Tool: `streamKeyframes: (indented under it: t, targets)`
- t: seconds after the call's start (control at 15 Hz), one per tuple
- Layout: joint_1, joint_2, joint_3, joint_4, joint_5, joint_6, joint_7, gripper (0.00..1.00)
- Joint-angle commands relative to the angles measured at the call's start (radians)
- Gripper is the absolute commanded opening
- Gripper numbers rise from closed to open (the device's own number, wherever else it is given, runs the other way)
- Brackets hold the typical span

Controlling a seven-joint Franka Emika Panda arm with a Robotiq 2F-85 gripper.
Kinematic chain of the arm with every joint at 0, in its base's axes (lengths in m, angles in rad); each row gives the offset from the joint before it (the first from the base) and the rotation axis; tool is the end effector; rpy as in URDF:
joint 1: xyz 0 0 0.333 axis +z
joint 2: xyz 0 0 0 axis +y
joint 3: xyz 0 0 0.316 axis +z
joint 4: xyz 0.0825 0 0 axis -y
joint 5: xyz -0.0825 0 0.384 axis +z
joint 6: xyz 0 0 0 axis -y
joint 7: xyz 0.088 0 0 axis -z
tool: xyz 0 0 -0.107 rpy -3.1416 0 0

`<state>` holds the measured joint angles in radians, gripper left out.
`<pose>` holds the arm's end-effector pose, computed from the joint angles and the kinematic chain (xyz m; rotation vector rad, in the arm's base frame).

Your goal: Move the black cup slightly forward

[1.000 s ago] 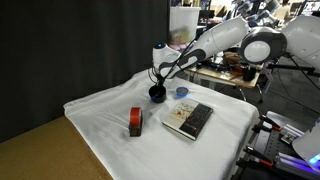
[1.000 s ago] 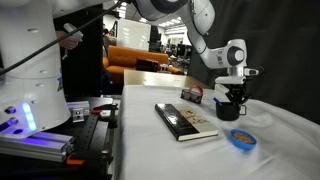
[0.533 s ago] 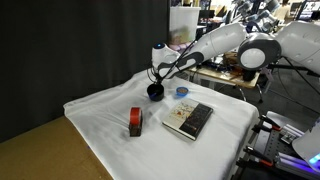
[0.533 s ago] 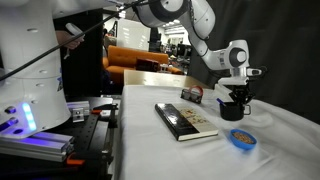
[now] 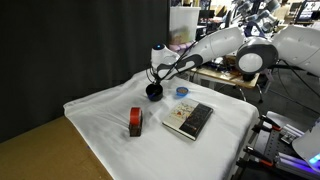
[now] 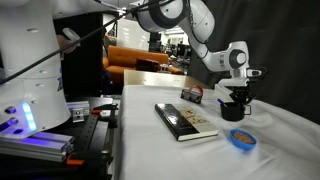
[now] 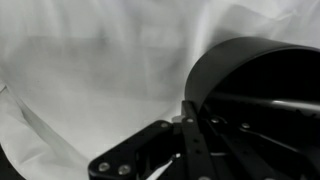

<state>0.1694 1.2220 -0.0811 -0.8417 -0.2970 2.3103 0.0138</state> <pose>0.8089 0.0973 0.1747 2.7846 0.4377 0.3759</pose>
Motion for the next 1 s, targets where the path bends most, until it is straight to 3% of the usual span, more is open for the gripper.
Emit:
streamKeyframes:
  t: [0.0, 0.87, 0.93]
  targets:
    - [0.004, 0.018, 0.006, 0.026, 0.023, -0.019, -0.027, 0.01]
    - [0.004, 0.011, 0.032, 0.014, 0.006, -0.019, -0.024, 0.01]
    - [0.005, 0.01, 0.031, 0.013, 0.004, -0.019, -0.024, 0.04]
